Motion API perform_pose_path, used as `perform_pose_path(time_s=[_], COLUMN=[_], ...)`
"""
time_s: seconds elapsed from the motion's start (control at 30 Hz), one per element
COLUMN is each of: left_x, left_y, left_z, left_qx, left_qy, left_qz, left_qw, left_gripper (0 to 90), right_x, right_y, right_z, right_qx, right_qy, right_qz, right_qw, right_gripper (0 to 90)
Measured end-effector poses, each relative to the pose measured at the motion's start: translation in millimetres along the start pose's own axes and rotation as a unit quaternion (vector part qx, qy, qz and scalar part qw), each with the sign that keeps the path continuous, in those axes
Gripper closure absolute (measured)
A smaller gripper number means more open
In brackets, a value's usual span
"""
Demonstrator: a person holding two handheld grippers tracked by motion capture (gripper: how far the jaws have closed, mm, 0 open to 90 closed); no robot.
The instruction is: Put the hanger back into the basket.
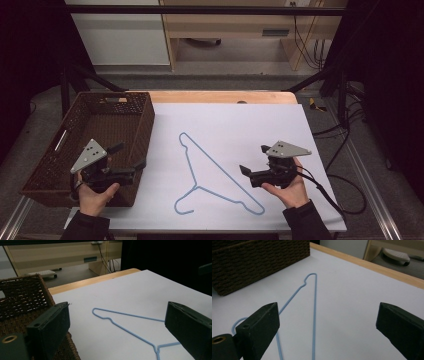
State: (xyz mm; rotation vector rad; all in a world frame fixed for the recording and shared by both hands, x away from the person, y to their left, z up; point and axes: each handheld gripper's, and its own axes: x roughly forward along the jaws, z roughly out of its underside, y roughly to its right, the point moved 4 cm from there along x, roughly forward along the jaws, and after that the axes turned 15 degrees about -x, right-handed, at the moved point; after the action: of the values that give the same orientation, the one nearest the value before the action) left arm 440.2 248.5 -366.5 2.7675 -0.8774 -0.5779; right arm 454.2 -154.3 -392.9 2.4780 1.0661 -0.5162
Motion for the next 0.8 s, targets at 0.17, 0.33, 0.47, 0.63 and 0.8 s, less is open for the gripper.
perform_pose_path(time_s=[0.17,0.33,0.47,0.63,0.8], left_x=[-0.5,-1.3,-1.4,-1.8,-3.3], left_y=[-0.7,-0.6,-0.4,-1.4,-1.2], left_z=[-0.4,-0.7,-0.8,-0.9,-1.9], left_qx=[0.001,0.004,0.005,0.003,0.003], left_qy=[0.001,0.002,0.002,0.003,0.005], left_qz=[-0.001,-0.003,-0.004,-0.004,-0.004], left_qw=[1.0,1.0,1.0,1.0,1.0], left_gripper=[5.9,6.0,6.1,6.1,6.2], right_x=[12.9,30.8,43.1,55.2,68.8], right_y=[-11.6,-26.1,-39.0,-52.6,-66.7], right_z=[0.0,2.9,6.0,9.2,15.5], right_qx=[-0.009,-0.018,-0.034,-0.038,-0.06], right_qy=[-0.017,-0.038,-0.058,-0.07,-0.096], right_qz=[-0.018,-0.042,-0.057,-0.079,-0.09], right_qw=[0.9997,0.9982,0.9961,0.9937,0.9895], right_gripper=[6.5,8.0,9.0,12.1,15.7])
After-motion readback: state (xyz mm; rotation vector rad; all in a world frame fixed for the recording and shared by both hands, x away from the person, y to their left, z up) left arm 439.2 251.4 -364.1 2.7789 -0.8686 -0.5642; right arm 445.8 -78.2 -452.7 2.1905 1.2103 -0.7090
